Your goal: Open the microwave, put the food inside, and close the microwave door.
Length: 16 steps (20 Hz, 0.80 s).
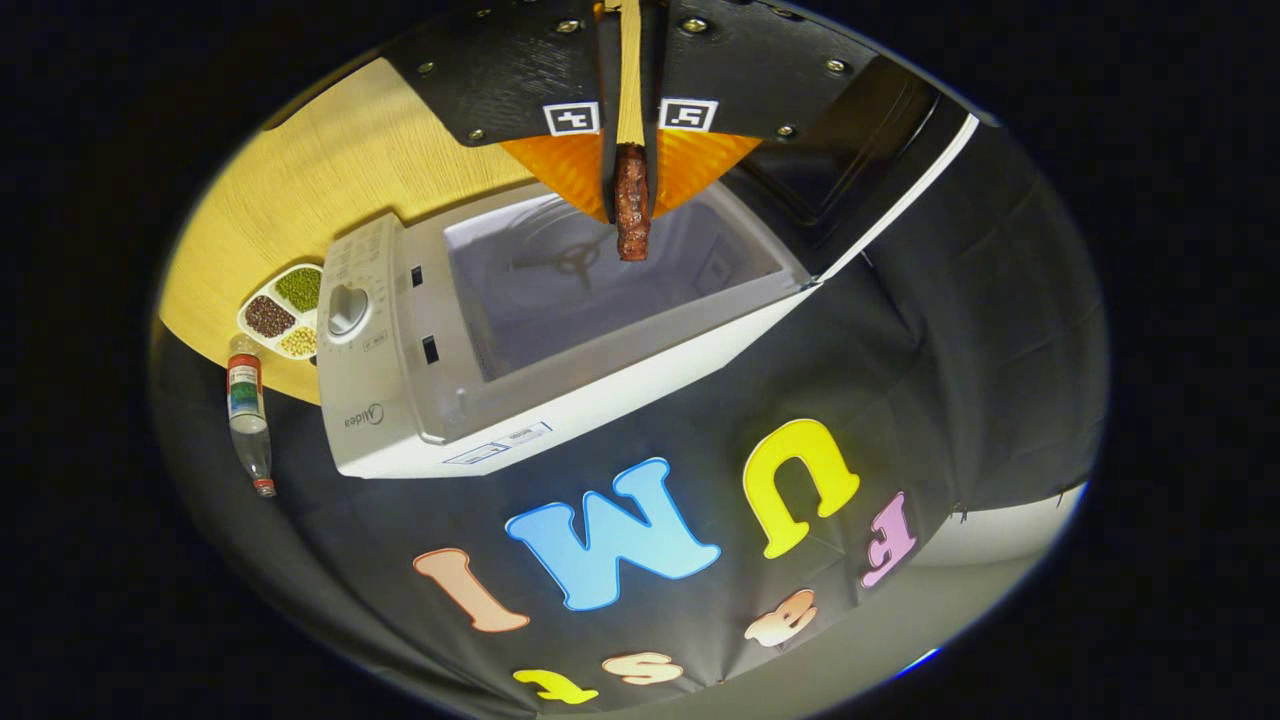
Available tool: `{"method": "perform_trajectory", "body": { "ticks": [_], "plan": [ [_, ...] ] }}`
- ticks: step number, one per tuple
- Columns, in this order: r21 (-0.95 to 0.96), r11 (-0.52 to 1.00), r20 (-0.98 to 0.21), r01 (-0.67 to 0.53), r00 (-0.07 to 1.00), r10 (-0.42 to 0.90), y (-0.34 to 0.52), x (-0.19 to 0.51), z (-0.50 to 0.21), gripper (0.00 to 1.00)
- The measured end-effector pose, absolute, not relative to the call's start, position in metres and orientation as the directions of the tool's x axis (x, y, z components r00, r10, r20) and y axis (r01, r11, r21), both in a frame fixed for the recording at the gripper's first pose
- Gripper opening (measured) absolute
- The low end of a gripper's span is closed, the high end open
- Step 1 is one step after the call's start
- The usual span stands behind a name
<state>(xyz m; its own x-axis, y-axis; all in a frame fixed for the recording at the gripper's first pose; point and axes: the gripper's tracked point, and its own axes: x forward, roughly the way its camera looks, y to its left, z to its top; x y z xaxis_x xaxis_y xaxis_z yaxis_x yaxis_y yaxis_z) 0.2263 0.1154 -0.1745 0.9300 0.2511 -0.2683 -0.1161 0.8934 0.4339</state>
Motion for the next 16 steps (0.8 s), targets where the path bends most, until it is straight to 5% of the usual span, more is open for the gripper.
{"method": "perform_trajectory", "body": {
  "ticks": [16],
  "plan": [
    [0.478,0.873,-0.299,-0.096,0.917,0.265,0.144,0.318,-0.234,0.08]
  ]
}}
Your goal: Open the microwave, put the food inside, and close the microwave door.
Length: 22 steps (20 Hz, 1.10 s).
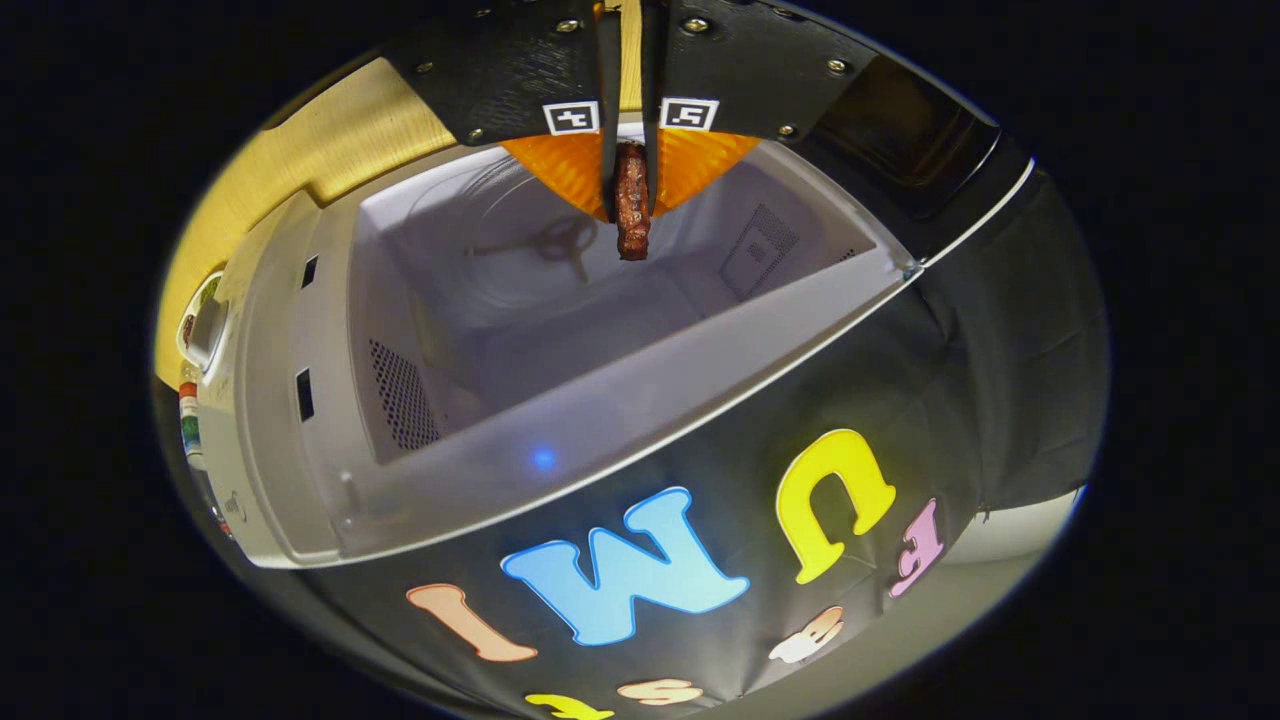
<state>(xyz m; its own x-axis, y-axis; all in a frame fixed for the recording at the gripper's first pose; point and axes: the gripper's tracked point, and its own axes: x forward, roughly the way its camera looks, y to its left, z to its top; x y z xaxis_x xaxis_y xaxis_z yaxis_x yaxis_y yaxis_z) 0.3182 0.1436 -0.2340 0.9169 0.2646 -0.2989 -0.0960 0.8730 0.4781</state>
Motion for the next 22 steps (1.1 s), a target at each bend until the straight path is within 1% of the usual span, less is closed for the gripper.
{"method": "perform_trajectory", "body": {
  "ticks": [5,8,10,11,12,14,15,17,18,19,22],
  "plan": [
    [0.516,0.853,-0.297,-0.082,0.917,0.267,0.141,0.331,-0.243,0.10],
    [0.478,0.876,-0.309,-0.070,0.920,0.242,0.137,0.334,-0.249,0.12],
    [0.401,0.914,-0.324,-0.059,0.924,0.202,0.132,0.336,-0.250,0.18],
    [0.337,0.941,-0.344,-0.039,0.925,0.161,0.124,0.337,-0.253,0.24],
    [0.315,0.948,-0.340,-0.049,0.927,0.161,0.123,0.340,-0.252,0.31],
    [0.246,0.969,-0.371,-0.009,0.923,0.102,0.114,0.346,-0.261,0.40],
    [0.207,0.978,-0.386,0.012,0.920,0.071,0.107,0.346,-0.266,0.51],
    [0.206,0.979,-0.392,-0.003,0.916,0.085,0.109,0.346,-0.268,0.74],
    [0.193,0.981,-0.384,-0.005,0.920,0.080,0.108,0.346,-0.264,0.83],
    [0.182,0.983,-0.372,-0.010,0.925,0.078,0.107,0.342,-0.257,0.97],
    [0.178,0.983,-0.345,-0.040,0.933,0.101,0.111,0.332,-0.238,0.97]
  ]
}}
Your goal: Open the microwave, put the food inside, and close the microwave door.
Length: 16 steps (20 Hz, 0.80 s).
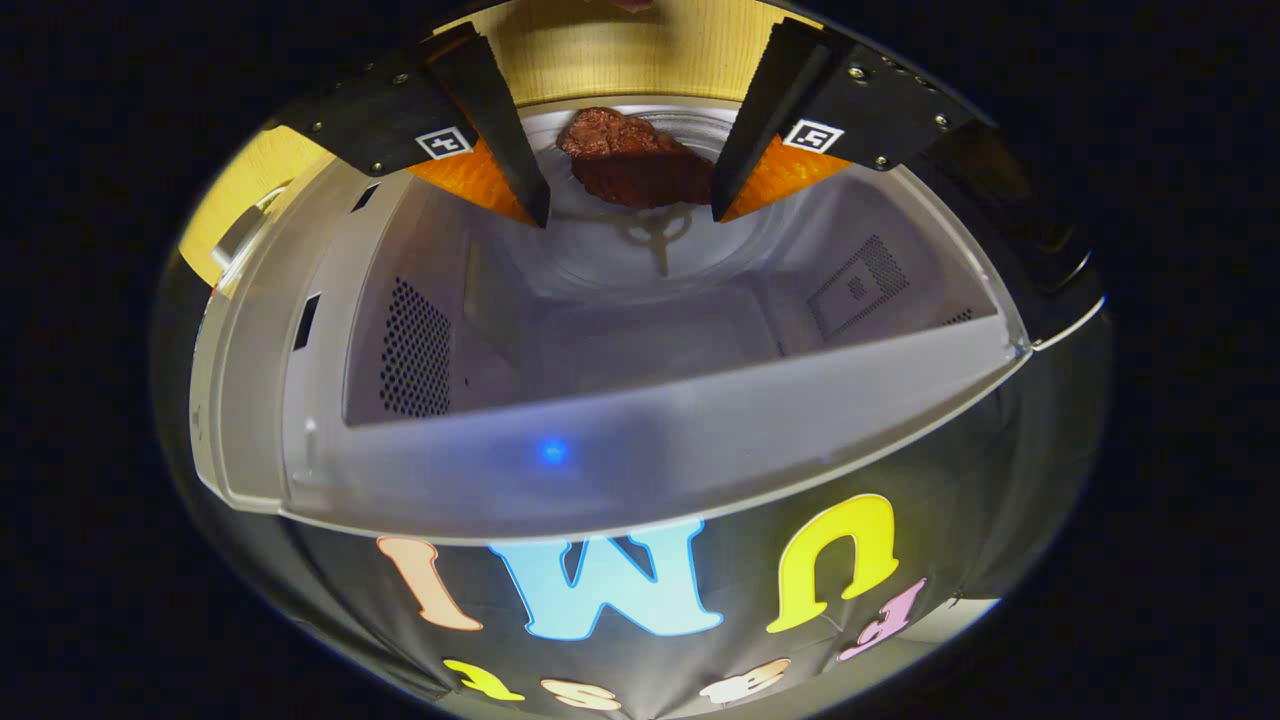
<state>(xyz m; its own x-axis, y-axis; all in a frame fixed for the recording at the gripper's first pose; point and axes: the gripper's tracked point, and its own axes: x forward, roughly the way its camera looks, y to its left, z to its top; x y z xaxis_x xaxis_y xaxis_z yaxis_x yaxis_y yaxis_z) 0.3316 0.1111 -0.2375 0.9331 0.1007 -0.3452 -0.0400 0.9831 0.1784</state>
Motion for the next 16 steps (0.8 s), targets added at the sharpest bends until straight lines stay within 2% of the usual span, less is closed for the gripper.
{"method": "perform_trajectory", "body": {
  "ticks": [8,16],
  "plan": [
    [0.148,0.976,-0.253,-0.158,0.948,0.192,0.132,0.250,-0.163,0.97],
    [0.160,0.924,-0.159,-0.348,0.915,0.372,0.189,0.134,-0.089,0.97]
  ]
}}
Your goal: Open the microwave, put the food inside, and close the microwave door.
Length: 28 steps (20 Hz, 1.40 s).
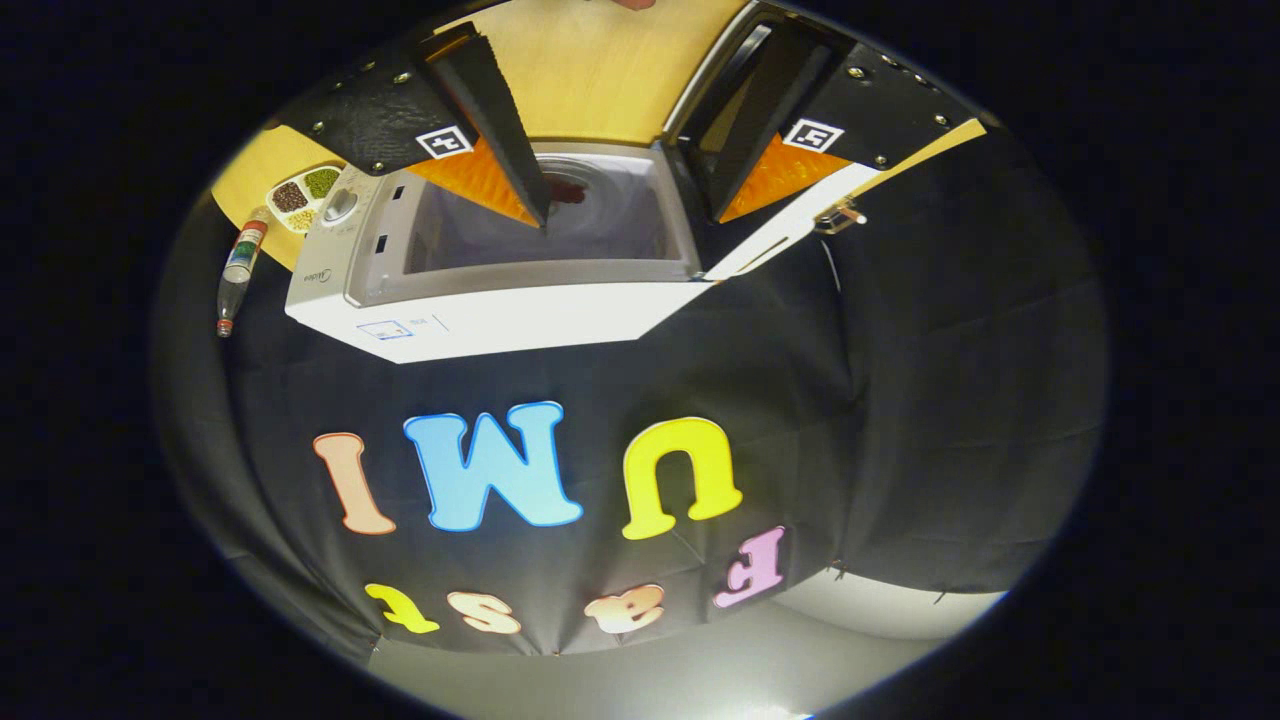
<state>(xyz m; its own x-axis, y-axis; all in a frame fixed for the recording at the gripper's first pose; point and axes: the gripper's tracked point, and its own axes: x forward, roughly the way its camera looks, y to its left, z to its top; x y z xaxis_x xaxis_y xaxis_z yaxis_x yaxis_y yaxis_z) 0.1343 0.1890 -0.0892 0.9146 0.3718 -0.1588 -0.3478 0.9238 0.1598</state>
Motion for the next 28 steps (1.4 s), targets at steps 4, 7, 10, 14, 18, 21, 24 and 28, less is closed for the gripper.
{"method": "perform_trajectory", "body": {
  "ticks": [4,7,10,14,18,21,24,28],
  "plan": [
    [0.174,0.882,-0.121,-0.438,0.879,0.461,0.226,0.089,-0.068,0.97],
    [0.163,0.846,-0.108,-0.507,0.844,0.526,0.257,0.055,-0.063,0.97],
    [0.171,0.802,-0.110,-0.573,0.797,0.593,0.289,0.022,-0.065,0.97],
    [0.154,0.732,-0.115,-0.664,0.724,0.680,0.329,-0.022,-0.071,0.97],
    [0.159,0.663,-0.168,-0.731,0.642,0.748,0.366,-0.059,-0.096,0.93],
    [0.127,0.648,-0.234,-0.751,0.612,0.756,0.374,-0.073,-0.124,0.57],
    [0.178,0.653,-0.294,-0.736,0.593,0.749,0.377,-0.074,-0.153,0.17],
    [0.181,0.691,-0.327,-0.700,0.620,0.713,0.360,-0.055,-0.167,0.05]
  ]
}}
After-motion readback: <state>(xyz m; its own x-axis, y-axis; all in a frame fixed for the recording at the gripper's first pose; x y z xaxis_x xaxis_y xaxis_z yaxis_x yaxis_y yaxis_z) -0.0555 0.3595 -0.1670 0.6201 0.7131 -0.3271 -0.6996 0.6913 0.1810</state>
